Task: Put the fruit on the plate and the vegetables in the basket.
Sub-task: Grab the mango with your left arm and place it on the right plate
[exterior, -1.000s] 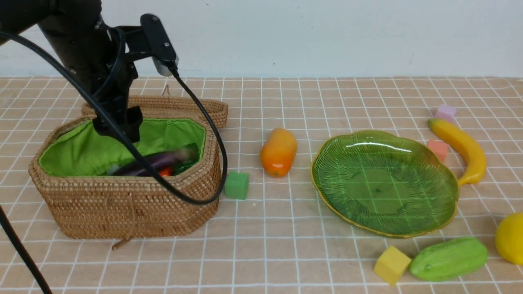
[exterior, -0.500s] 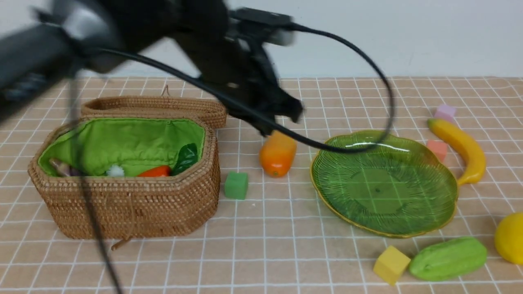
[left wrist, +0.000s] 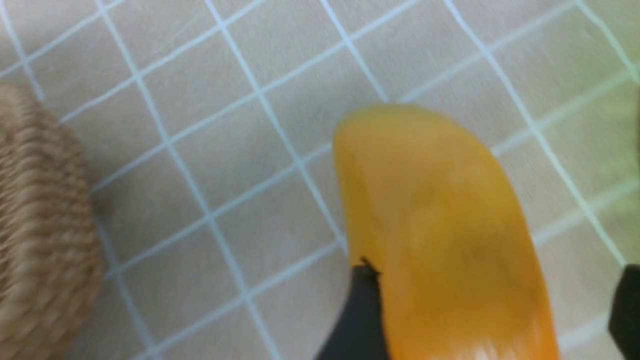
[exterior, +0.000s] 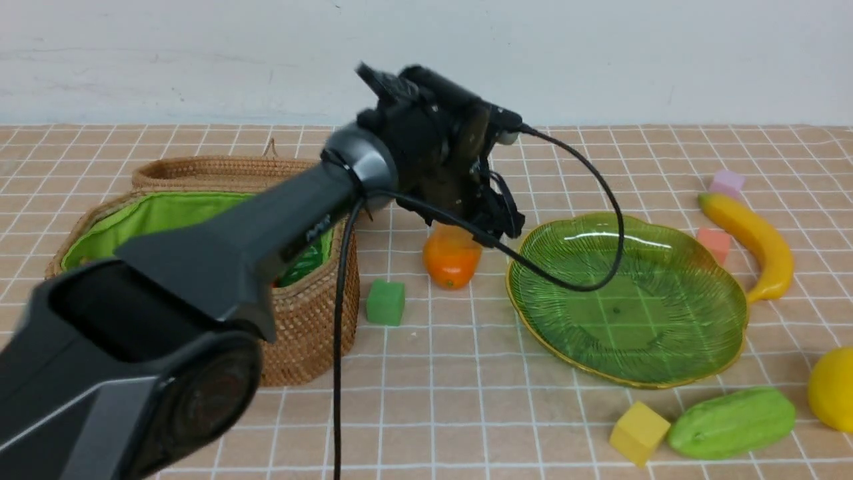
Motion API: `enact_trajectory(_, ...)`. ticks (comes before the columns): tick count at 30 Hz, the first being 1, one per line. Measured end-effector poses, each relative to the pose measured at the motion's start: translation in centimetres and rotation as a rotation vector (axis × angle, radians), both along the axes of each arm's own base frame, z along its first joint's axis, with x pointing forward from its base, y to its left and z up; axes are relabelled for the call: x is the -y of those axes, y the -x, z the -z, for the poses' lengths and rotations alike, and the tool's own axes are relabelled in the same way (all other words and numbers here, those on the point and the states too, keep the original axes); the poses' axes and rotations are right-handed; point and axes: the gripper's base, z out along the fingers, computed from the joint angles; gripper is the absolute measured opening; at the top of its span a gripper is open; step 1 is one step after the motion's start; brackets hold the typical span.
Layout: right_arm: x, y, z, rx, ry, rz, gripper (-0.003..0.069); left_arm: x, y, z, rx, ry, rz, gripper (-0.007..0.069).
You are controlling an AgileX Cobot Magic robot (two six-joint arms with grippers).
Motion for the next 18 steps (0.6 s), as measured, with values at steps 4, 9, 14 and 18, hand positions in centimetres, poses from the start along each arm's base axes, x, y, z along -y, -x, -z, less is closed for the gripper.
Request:
enact_trajectory(4,0.0,0.1,0.2,-0.019,0.011,-0.005,0.0225,0.2,-0.8,2.7,0.006,-0.046,0.003,0.0635)
enact_trajectory(9,0.0,0.1,0.2,-0.023,0.013,-0.006,0.0225,0.2,-1.3,4.2,0.017,-0.066,0.005,0.057)
enact_trajectory(14,0.0,0.1,0.2,-0.024,0.014,-0.006,0.0225,0.1,-1.4,4.3,0.023,-0.062,-0.022,0.057)
enact_trajectory(18,0.4,0.0,0.1,-0.005,0.056,0.032,0.0225,-0.4,-1.2,2.9,0.04,-0.114,-0.04,0.057)
